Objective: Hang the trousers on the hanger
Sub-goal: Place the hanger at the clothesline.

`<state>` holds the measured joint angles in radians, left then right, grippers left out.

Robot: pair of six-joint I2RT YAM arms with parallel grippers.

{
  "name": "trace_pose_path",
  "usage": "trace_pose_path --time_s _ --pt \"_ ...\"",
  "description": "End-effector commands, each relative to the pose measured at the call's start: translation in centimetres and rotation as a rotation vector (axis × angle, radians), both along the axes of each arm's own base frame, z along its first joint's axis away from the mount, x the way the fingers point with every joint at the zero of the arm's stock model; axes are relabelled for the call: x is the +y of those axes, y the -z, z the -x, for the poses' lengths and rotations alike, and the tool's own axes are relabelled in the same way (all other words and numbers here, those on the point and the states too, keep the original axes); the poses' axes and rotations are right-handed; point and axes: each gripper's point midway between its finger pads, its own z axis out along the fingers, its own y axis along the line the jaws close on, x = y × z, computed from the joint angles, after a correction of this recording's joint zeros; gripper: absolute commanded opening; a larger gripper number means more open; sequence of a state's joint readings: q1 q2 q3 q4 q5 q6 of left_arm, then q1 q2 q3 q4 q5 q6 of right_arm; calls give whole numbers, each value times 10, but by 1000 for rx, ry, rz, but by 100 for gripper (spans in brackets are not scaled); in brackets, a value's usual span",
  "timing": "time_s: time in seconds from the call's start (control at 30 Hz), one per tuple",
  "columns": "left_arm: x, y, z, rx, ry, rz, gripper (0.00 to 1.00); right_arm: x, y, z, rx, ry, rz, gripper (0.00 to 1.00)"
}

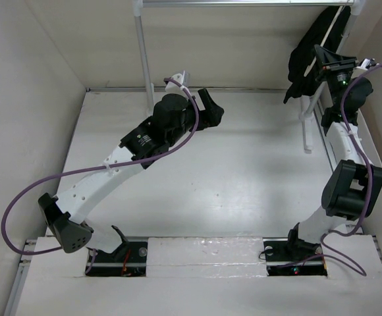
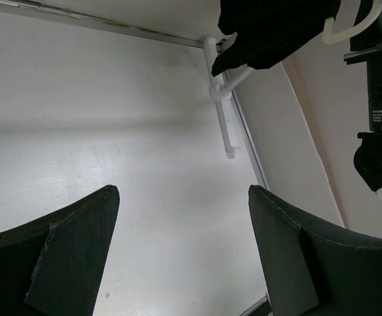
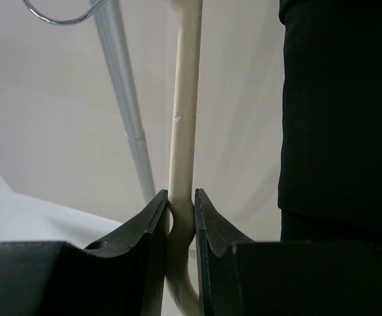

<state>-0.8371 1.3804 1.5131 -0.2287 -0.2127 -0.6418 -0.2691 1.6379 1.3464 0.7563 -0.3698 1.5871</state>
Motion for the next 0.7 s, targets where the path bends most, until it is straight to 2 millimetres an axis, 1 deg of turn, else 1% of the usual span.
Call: trace_pose_path --time_s 0.0,0.1,0.17,0.37,0.47,0.5,0.57,0.6,0.63,0.67 --pt "0 -23 0 -40 4 48 75 1 -54 23 -178 39 73 0" --pt "0 -21 -2 -41 -1 42 75 -1 -37 15 -138 40 80 0" --pt "-1 -23 -2 -42 0 45 75 0 -35 14 -135 37 81 0" --pt "-2 -19 -4 -35 -4 44 75 -1 -30 5 -111 36 93 0" --pt "-2 -17 -4 -34 -7 40 75 -1 -29 6 -110 38 99 0" --pt "-3 -16 -5 -33 -7 39 75 -2 -22 4 -93 39 95 0" --pt "-3 -15 -5 -31 -7 36 75 -1 -14 5 -82 37 92 0" --pt "-4 -15 -5 -30 -7 38 75 -1 -14 5 -82 37 92 0" --pt "-4 -14 -6 -30 -8 35 75 -1 -11 5 -84 33 89 2" --pt "-4 -13 -6 -27 -9 34 75 0 -8 5 -80 25 93 6"
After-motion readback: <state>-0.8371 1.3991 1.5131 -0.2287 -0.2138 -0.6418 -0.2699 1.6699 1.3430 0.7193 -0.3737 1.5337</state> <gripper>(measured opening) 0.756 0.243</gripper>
